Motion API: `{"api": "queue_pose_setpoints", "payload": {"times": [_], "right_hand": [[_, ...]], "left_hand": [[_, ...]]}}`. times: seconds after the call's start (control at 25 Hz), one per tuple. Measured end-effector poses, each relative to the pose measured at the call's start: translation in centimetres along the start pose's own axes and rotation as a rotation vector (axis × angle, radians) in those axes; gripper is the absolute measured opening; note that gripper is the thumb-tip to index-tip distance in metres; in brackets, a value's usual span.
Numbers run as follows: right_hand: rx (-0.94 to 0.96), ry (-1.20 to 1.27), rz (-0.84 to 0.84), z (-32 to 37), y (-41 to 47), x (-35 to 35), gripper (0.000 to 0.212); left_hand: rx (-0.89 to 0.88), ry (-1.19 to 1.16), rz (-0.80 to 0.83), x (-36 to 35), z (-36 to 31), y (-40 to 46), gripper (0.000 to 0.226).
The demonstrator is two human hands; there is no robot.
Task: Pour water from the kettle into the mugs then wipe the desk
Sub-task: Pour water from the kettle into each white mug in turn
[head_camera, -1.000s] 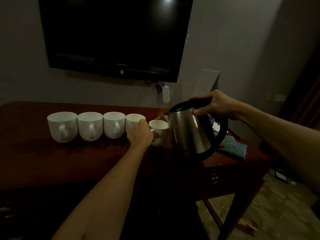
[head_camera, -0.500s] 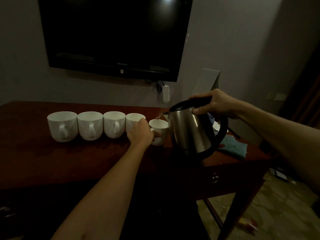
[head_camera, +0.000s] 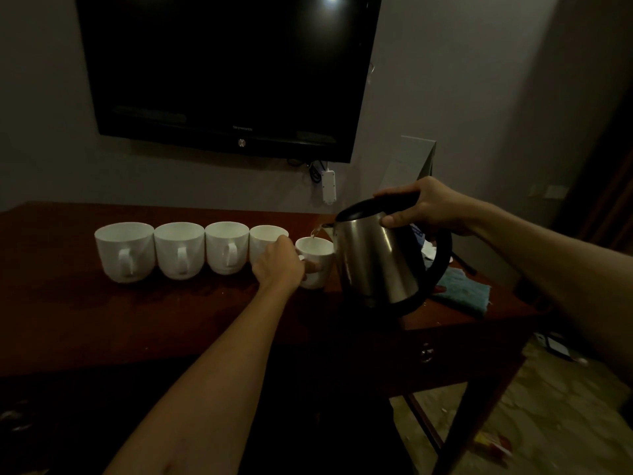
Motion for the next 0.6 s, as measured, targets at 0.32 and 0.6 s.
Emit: {"api": "queue_pose_setpoints", "payload": {"times": [0.32, 0.6], "right_hand": [[-0.014, 0.007, 0.005, -0.1, 0.07, -0.01, 0.056], [0.012, -0.05, -0.001, -0.3, 0.6, 0.18, 0.07]], "left_hand": [[-0.001, 0.004, -0.029, -0.07, 0.02, 0.1, 0.039], [-0.007, 0.004, -0.008, -0.11, -0.05, 0.0, 0.048]]}}
Point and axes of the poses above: each hand's wrist, its own y-axis towards the middle knuckle, its own x-axis out of the back of the hand, z = x × y, the point moved 4 cm from there along y, towards the middle knuckle, and after that the axes turned 10 degrees about x, right-handed, at the moved point
